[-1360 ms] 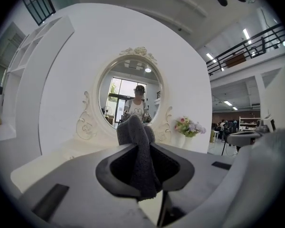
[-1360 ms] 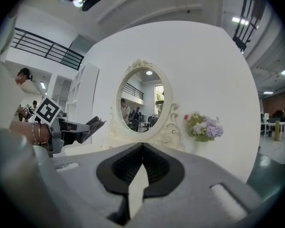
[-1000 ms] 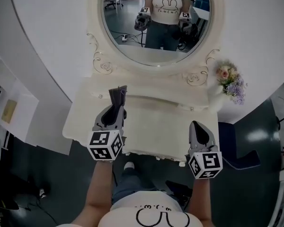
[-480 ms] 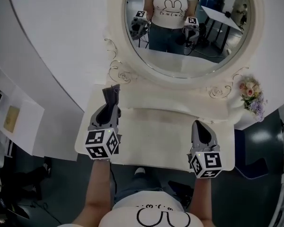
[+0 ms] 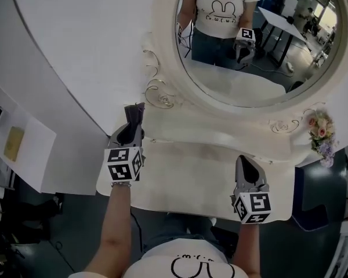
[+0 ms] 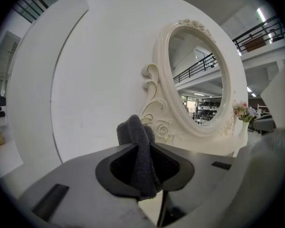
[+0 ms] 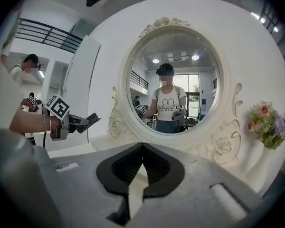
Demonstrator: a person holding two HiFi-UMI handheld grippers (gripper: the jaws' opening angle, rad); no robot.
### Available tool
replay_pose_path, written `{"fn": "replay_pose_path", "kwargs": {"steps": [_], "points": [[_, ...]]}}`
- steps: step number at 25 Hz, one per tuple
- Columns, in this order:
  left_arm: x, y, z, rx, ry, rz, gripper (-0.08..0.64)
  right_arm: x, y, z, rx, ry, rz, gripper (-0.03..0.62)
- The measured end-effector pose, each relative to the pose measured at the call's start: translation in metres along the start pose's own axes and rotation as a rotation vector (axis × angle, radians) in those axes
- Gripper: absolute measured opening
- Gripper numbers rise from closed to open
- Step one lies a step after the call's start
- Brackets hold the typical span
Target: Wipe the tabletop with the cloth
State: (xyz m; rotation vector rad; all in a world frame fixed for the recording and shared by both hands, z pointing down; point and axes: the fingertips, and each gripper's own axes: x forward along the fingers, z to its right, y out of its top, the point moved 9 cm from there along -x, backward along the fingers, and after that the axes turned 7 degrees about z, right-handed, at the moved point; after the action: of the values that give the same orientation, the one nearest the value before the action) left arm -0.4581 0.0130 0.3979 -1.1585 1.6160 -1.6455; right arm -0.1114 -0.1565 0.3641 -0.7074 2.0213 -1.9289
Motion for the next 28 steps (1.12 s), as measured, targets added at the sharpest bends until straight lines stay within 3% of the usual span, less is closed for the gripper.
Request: {"fn": "replay_pose_path", "kwargs": {"steps": [7, 17, 28], "points": [[0.054, -0.026, -0.026, 0.038, -0.002, -0.175, 0.080, 0.025, -0.014, -0.003, -0.014, 0.015, -0.071, -0.003], [0.094, -0.044, -0.028, 0.069, -0.039, -0.386, 0.080, 0.033, -0.027, -0.008, -0.017, 0.025, -0.127, -0.003], [0.096, -0.043, -0.004, 0.071, -0.050, -0.415, 0.078, 0.027, -0.026, 0.004, -0.021, 0.055, -0.121, -0.003]]}}
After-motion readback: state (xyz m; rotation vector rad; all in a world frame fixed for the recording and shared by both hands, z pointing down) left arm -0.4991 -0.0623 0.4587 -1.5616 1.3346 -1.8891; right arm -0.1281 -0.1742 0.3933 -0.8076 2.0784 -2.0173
